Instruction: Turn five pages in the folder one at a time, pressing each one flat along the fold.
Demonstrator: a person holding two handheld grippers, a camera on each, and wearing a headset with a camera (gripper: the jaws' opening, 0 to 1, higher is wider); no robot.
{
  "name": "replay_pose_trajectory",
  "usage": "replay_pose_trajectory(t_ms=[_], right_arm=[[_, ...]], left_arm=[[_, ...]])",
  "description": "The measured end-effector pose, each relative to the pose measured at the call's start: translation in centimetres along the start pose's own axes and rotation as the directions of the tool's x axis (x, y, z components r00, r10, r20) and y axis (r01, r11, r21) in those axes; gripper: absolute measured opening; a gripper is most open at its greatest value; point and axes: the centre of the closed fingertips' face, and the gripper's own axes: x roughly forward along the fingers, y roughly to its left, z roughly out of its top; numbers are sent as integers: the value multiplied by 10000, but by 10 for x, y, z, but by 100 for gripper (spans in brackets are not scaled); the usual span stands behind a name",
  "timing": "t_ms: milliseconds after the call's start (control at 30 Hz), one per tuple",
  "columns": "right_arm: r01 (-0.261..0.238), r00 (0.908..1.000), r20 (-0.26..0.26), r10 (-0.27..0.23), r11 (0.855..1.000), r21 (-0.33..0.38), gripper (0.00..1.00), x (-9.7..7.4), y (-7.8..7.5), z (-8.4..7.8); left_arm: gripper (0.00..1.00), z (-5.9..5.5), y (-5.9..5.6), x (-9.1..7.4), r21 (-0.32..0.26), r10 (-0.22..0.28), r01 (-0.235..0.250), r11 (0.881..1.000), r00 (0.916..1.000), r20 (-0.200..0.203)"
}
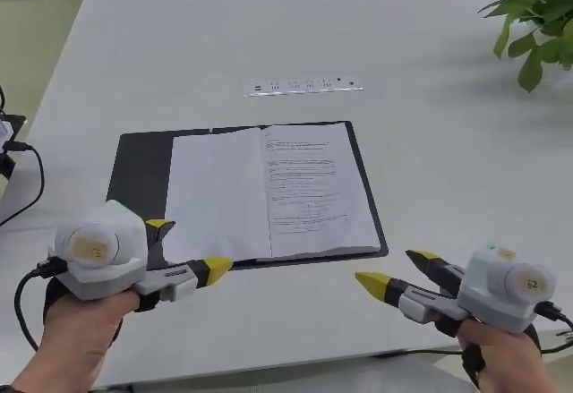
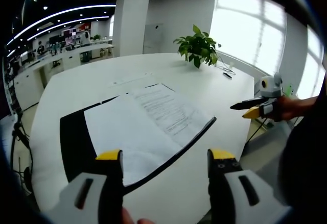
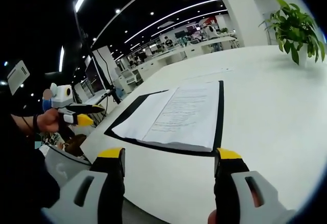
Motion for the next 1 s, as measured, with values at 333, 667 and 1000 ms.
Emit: replay_pose_trajectory(t_ms=[333,667,1000], right_arm=[[-37,10000,53,37,10000,55,71,-2,-3,5],[9,9995,316,-24,9989,467,71,-8,-12,7],[-2,9996,269,-18,9974,715,71,-7,-18,4]], left_arm=[[66,17,-19,23,278,-477,479,9985,9988,-88],[65,30,-35,50,606,-996,1009,9931,9948,-233],[65,39,-57,93,790,-1743,1776,9809,9836,-469]])
